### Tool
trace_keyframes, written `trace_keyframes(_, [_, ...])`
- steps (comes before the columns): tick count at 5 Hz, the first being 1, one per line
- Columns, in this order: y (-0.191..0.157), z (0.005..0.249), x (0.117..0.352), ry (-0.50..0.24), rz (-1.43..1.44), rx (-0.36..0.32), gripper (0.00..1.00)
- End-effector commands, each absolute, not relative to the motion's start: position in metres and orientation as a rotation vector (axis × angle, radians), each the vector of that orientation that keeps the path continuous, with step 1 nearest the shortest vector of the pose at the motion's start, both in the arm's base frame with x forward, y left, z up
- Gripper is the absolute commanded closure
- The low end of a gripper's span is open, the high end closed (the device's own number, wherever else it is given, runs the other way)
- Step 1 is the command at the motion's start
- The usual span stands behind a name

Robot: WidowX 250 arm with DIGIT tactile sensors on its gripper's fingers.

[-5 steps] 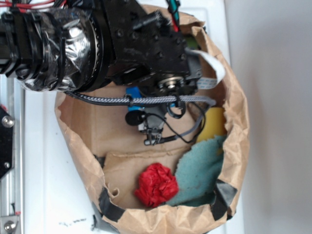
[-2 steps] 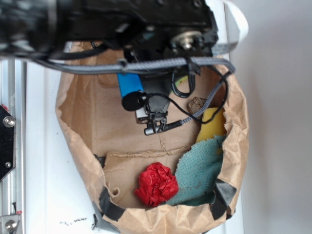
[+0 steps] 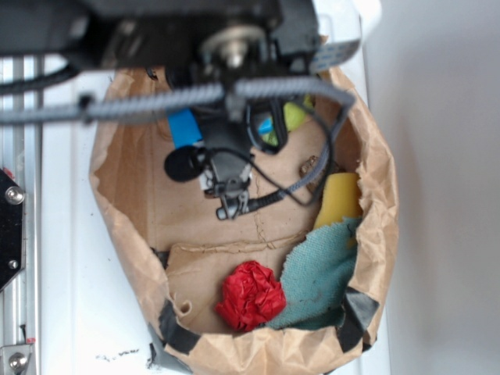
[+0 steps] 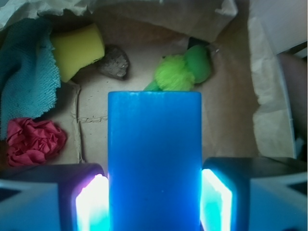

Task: Grab the blue block.

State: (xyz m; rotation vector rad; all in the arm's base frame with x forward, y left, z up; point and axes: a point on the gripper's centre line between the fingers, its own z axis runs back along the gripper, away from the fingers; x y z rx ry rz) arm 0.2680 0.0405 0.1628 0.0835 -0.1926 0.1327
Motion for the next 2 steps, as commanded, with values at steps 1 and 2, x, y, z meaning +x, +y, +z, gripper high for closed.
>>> trace_keyframes(1, [0.0264, 0.2005, 0.2675, -0.247, 0.089, 0.071, 1.0])
trace_keyframes(2, [0.0262, 0.1989, 0.263, -0.255, 0.076, 0.062, 1.0])
